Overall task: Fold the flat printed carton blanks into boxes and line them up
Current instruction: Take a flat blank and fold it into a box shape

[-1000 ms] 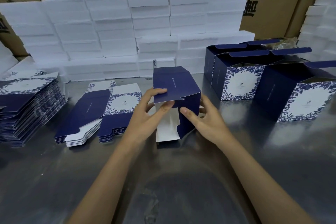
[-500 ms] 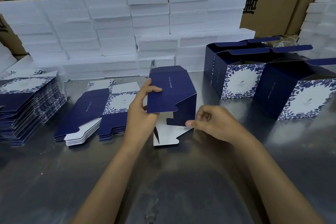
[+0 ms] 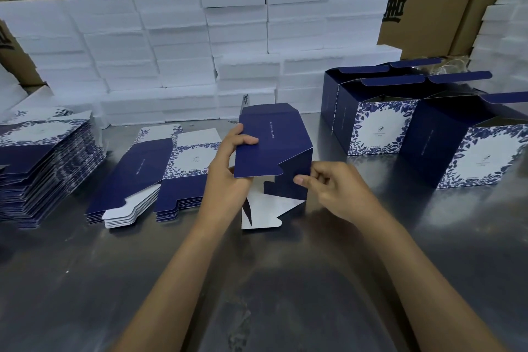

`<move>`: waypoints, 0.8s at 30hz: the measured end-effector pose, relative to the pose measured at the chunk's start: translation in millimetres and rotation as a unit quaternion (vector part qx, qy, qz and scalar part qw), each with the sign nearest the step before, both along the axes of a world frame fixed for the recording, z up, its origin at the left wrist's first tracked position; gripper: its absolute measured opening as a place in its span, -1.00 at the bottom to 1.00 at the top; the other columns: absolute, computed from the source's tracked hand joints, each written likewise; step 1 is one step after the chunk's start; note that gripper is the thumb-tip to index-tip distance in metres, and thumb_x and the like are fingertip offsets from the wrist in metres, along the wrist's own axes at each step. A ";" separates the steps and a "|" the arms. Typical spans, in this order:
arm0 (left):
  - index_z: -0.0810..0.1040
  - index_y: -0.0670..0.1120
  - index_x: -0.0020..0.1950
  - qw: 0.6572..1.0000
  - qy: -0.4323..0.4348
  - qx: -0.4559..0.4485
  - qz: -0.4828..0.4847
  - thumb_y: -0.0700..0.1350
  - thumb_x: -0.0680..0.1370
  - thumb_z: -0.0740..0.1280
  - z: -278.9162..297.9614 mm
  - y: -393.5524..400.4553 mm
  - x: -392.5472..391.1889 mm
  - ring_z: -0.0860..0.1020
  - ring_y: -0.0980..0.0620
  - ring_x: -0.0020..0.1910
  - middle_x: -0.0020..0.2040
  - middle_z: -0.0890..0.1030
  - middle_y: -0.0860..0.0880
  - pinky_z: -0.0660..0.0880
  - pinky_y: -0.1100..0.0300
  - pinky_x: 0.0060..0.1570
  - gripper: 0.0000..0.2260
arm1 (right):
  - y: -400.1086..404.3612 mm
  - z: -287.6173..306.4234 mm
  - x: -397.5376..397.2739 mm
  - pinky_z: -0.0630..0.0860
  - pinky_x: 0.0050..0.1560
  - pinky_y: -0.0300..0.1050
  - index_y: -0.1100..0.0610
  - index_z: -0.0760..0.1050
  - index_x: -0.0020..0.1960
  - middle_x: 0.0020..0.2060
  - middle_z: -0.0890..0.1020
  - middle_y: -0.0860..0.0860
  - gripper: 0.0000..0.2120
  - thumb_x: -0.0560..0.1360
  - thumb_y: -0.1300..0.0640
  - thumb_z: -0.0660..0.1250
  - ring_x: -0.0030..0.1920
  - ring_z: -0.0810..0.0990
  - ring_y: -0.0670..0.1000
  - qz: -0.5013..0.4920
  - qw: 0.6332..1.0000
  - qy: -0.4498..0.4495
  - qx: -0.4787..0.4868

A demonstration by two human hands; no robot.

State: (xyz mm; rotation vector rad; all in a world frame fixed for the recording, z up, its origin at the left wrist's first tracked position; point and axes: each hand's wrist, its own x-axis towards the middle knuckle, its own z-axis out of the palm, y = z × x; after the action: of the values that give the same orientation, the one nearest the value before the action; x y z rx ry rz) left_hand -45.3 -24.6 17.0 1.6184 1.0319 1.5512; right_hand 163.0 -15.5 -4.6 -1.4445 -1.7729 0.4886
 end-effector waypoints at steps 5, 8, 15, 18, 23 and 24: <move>0.56 0.03 0.15 1.000 0.009 -0.005 -0.004 -0.38 0.51 0.40 -0.5 0.5 0.3 0.46 0.16 0.38 0.48 0.38 0.16 0.44 0.43 -0.07 -0.64 | -4.6 2.6 -0.6 0.26 -0.40 -0.25 0.08 0.36 -0.39 -0.53 0.39 -0.07 -0.53 0.48 -0.17 0.47 -0.44 0.32 -0.08 -0.007 1.000 -0.009 -0.009; 0.55 0.03 0.14 1.000 0.006 -0.003 -0.008 -0.37 0.49 0.43 -0.4 1.3 -0.5 0.43 0.22 0.39 0.48 0.38 0.13 0.44 0.46 0.05 -0.64 | -5.9 7.7 -3.4 0.26 -0.38 -0.20 0.07 0.34 -0.37 -0.52 0.36 -0.08 -0.53 0.49 -0.18 0.46 -0.42 0.31 -0.07 -0.017 0.999 0.003 0.028; 0.55 0.08 0.12 1.000 0.006 -0.007 -0.011 -0.35 0.50 0.43 0.4 1.5 -1.0 0.45 0.20 0.38 0.49 0.38 0.12 0.46 0.38 0.10 -0.64 | -10.5 16.1 -4.8 0.31 -0.28 -0.13 0.07 0.38 -0.33 -0.46 0.40 -0.09 -0.62 0.51 -0.05 0.47 -0.37 0.35 -0.07 -0.010 0.999 0.029 0.028; 0.55 0.12 0.11 1.000 0.013 -0.015 -0.010 -0.35 0.51 0.43 2.7 -0.6 0.6 0.46 0.37 0.30 0.50 0.36 0.13 0.44 0.39 0.11 -0.62 | -13.7 27.0 -8.6 0.36 -0.11 -0.13 0.05 0.45 -0.18 -0.28 0.50 -0.16 -0.88 0.41 0.07 0.38 -0.20 0.43 -0.07 -0.024 0.984 0.167 0.061; 0.51 0.08 0.21 0.997 0.038 -0.042 -0.053 -0.33 0.45 0.50 6.2 -5.4 2.0 0.47 0.53 0.15 0.56 0.24 0.14 0.45 0.50 0.02 -0.55 | -24.9 30.1 -22.5 0.22 0.36 -0.31 -0.14 0.48 0.29 0.32 0.43 -0.29 -0.65 0.52 -0.12 0.38 0.39 0.30 -0.22 -0.008 0.986 0.143 0.083; 0.49 0.06 0.24 0.995 0.050 -0.047 -0.066 -0.33 0.42 0.53 6.8 -6.0 0.6 0.47 0.54 0.14 0.57 0.20 0.14 0.46 0.51 -0.01 -0.49 | -25.6 28.5 -24.1 0.18 0.41 -0.31 -0.14 0.48 0.33 0.41 0.38 -0.27 -0.63 0.54 -0.09 0.41 0.44 0.26 -0.22 0.008 0.990 0.126 0.068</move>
State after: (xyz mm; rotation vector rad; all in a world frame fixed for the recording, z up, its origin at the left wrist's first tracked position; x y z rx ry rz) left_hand -44.7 -30.6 23.8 1.6790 1.0127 1.3267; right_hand 139.0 -41.1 23.8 -1.2174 -1.5851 0.5232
